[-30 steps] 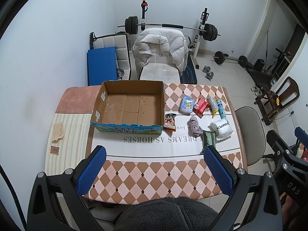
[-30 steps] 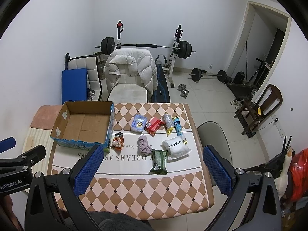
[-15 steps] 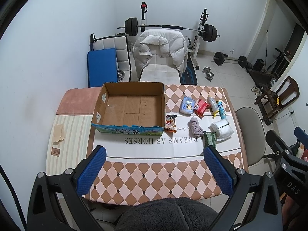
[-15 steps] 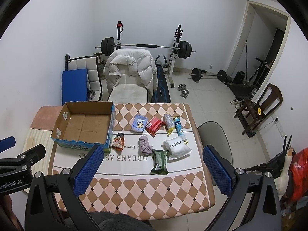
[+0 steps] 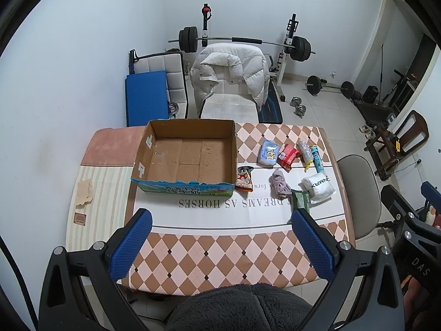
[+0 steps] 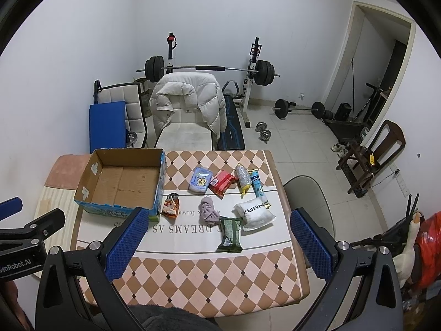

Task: Organize soft objects

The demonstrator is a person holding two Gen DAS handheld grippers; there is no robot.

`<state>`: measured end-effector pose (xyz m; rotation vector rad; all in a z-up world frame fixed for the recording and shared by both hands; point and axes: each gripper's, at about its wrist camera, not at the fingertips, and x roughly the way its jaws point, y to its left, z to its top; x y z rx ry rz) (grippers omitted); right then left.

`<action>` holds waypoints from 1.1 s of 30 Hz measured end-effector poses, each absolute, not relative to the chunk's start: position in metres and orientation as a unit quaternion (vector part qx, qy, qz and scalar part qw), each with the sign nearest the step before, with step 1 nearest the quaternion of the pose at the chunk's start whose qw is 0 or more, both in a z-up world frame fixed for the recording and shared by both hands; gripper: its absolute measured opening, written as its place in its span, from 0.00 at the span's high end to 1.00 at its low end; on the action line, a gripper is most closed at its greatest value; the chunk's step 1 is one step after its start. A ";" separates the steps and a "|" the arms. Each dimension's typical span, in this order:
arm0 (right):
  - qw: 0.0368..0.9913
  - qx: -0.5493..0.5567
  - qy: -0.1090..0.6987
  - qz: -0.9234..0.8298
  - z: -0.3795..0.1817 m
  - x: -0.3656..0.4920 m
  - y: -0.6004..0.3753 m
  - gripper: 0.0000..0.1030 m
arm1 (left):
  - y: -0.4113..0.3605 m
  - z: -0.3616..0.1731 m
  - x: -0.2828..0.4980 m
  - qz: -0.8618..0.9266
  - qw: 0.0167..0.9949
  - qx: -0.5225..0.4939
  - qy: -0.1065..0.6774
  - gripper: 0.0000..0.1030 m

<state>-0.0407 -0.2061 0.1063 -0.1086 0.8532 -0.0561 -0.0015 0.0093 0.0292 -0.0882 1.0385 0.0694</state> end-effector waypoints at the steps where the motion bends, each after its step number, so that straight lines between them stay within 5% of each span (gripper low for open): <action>1: 0.908 -0.049 0.416 -0.028 0.105 -0.039 -0.208 0.00 | 0.010 0.029 0.002 0.032 0.867 -0.042 0.495 0.00; 9: 0.868 0.046 0.493 -0.033 0.044 0.017 -0.277 0.00 | -0.018 -0.016 0.071 0.014 0.852 -0.012 0.523 0.00; 28: 0.656 0.271 0.680 -0.182 -0.310 0.229 -0.455 0.00 | -0.139 -0.274 0.263 -0.012 0.692 0.006 0.722 0.00; 33: 0.689 0.131 0.703 -0.120 -0.318 0.258 -0.430 0.00 | -0.143 -0.296 0.279 -0.017 0.682 0.014 0.731 0.00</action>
